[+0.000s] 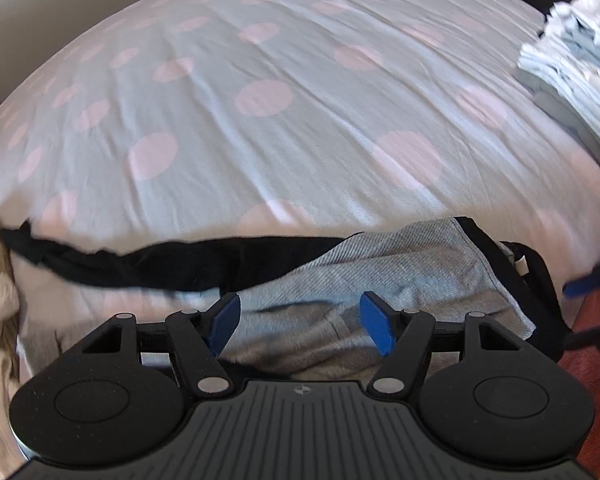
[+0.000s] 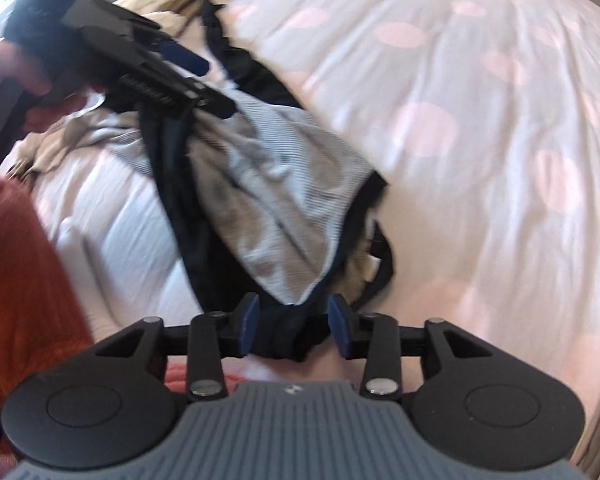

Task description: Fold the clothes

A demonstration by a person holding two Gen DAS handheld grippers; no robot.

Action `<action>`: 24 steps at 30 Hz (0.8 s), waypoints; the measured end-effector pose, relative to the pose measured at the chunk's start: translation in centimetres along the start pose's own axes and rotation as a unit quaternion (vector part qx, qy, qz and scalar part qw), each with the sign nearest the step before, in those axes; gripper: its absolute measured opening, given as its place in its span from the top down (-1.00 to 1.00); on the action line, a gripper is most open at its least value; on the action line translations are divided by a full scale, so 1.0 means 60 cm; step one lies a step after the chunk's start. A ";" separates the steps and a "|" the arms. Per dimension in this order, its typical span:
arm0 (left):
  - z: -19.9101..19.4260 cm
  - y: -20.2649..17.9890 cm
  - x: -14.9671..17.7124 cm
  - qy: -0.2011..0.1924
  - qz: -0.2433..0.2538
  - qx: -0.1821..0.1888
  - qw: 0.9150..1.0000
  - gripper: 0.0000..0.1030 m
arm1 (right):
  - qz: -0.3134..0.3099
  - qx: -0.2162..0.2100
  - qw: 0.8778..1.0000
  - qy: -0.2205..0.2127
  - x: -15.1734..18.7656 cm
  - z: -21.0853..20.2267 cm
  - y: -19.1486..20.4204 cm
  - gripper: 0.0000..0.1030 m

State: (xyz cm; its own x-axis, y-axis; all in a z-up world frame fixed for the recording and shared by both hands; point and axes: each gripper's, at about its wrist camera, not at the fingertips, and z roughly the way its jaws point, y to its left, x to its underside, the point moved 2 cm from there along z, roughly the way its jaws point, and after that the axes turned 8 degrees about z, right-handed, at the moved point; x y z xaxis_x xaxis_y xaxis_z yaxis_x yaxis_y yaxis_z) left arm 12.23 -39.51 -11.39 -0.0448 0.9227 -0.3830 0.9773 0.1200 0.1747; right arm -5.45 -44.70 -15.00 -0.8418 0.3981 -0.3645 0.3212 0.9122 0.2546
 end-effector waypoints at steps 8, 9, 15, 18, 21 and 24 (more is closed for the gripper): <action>0.084 -0.011 -0.035 0.032 0.095 0.014 0.995 -0.31 | 0.007 0.020 0.997 0.074 -0.015 0.068 -0.006 -0.51; 0.096 -0.010 -0.036 0.034 0.099 0.014 0.994 -0.36 | 0.007 0.020 0.997 0.081 -0.014 0.074 -0.007 -0.51; 0.121 -0.009 -0.022 0.028 0.090 0.031 0.995 -0.43 | -0.008 0.033 0.997 0.075 -0.014 0.091 -0.005 0.14; 0.120 -0.004 -0.013 0.021 0.055 0.046 0.997 -0.16 | -0.011 0.028 0.998 0.062 -0.013 0.090 -0.003 0.63; 0.109 -0.012 -0.005 0.012 0.027 0.045 0.999 0.18 | -0.008 0.029 0.998 0.048 -0.013 0.084 -0.002 0.71; 0.096 -0.021 0.004 0.003 -0.006 0.022 1.000 0.53 | -0.003 0.043 0.999 0.020 -0.010 0.068 0.000 0.77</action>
State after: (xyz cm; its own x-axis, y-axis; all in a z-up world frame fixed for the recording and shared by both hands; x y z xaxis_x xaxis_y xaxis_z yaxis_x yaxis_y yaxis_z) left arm 12.15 -41.54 -16.92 -0.0580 0.9234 -0.3795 0.9847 0.1155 0.1306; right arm -3.15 -44.58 -18.46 -0.8599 0.3905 -0.3288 0.3512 0.9200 0.1741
